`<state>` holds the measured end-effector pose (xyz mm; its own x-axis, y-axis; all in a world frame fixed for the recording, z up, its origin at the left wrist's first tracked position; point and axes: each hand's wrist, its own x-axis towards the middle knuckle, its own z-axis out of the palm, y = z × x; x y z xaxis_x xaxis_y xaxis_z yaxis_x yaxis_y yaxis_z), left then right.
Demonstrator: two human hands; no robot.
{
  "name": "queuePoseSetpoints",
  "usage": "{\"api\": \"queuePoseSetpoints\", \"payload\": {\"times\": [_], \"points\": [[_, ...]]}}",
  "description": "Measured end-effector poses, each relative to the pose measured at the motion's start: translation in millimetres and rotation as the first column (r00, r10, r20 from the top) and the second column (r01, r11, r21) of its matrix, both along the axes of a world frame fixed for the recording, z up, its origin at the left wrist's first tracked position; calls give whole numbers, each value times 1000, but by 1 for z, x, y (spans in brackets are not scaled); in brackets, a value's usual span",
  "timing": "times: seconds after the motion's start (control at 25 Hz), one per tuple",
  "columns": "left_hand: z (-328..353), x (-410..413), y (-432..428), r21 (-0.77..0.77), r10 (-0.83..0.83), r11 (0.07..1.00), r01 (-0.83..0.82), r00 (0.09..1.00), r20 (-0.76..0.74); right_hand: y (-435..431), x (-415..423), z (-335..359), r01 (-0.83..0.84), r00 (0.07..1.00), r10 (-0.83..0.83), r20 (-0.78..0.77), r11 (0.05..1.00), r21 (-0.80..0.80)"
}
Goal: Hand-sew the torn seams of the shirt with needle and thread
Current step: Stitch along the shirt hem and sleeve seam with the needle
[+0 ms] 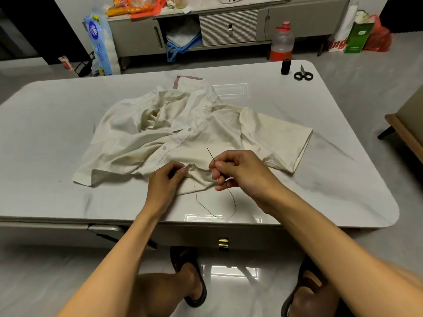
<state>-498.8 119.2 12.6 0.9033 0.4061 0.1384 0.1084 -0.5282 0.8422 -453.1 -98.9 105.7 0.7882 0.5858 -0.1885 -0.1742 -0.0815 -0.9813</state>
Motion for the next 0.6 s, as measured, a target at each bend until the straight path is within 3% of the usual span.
{"api": "queuePoseSetpoints", "payload": {"times": [0.16, 0.28, 0.48, 0.6], "points": [[3, 8, -1, 97, -66, 993, 64, 998, 21, 20, 21, -29, 161, 955, -116, 273, 976, -146], [15, 5, 1, 180, -106, 979, 93, 992, 64, 30, 23, -41, 180, 839, -26, 544, 956, -233], [27, 0, 5, 78, -119, 990, 116, 992, 31, 37, 19, -48, 133, 722, 147, 677, 929, -344], [30, -3, 6, 99, -140, 986, 132, 987, 76, 34, 11, -46, 73, 650, 231, 724, 929, -362]]}}
